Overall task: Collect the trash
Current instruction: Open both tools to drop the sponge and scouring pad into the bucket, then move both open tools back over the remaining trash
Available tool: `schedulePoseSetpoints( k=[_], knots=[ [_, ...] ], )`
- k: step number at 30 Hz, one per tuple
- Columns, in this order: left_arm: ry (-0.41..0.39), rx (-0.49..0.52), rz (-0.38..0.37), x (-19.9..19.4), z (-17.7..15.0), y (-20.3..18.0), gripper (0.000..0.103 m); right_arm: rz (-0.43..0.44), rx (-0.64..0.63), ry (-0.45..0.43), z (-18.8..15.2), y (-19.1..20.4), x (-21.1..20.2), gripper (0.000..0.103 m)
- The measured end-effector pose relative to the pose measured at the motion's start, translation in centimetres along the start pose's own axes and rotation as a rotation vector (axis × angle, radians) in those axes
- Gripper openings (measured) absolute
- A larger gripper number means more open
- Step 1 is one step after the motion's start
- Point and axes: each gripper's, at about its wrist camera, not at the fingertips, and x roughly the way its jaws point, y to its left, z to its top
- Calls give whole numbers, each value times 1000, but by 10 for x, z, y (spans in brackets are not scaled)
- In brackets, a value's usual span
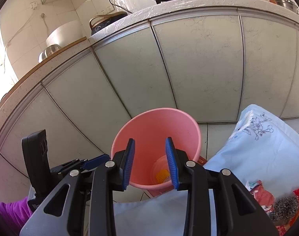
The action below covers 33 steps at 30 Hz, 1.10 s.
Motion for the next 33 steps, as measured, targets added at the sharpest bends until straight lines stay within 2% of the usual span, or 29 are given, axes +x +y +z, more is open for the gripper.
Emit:
schedulePoseSetpoints(
  k=[7,14,26,33],
  knots=[
    [-8,40,-56,-7,3,-23,42,-45,-2,-21,-22,-7,-22,33],
    [4,91,-111,-10,3,-52,42,-113,34,-47,-58,-23,-55,33],
    [60,238,-205,1,-12,-116,42,-363,163,-131,-121,-74,-138,33],
    [110,296,-272,16,-19,-153,42,-472,269,-142,-159,-104,-170,34]
  ],
)
